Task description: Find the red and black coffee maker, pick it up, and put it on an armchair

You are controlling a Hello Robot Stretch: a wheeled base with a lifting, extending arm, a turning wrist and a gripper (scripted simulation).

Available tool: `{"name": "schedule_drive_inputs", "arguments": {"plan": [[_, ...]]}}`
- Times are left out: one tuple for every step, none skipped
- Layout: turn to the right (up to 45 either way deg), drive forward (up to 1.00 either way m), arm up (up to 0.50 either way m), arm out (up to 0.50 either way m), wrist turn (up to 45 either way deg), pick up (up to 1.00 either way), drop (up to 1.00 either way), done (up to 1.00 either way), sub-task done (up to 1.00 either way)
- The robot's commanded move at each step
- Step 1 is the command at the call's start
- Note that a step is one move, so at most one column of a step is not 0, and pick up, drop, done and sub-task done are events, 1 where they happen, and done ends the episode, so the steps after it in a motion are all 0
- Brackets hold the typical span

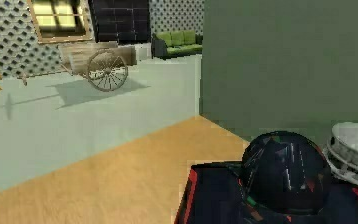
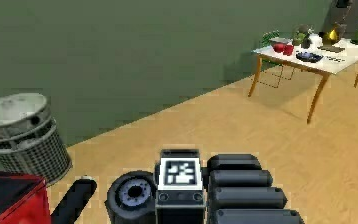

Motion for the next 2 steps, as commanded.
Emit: {"name": "schedule_drive_inputs", "arguments": {"plan": [[0.0, 1.0, 0.0, 0.0, 0.0, 0.0, 0.0, 0.0, 0.0], [-3.0, 0.0, 0.0, 0.0, 0.0, 0.0, 0.0, 0.0, 0.0]]}}
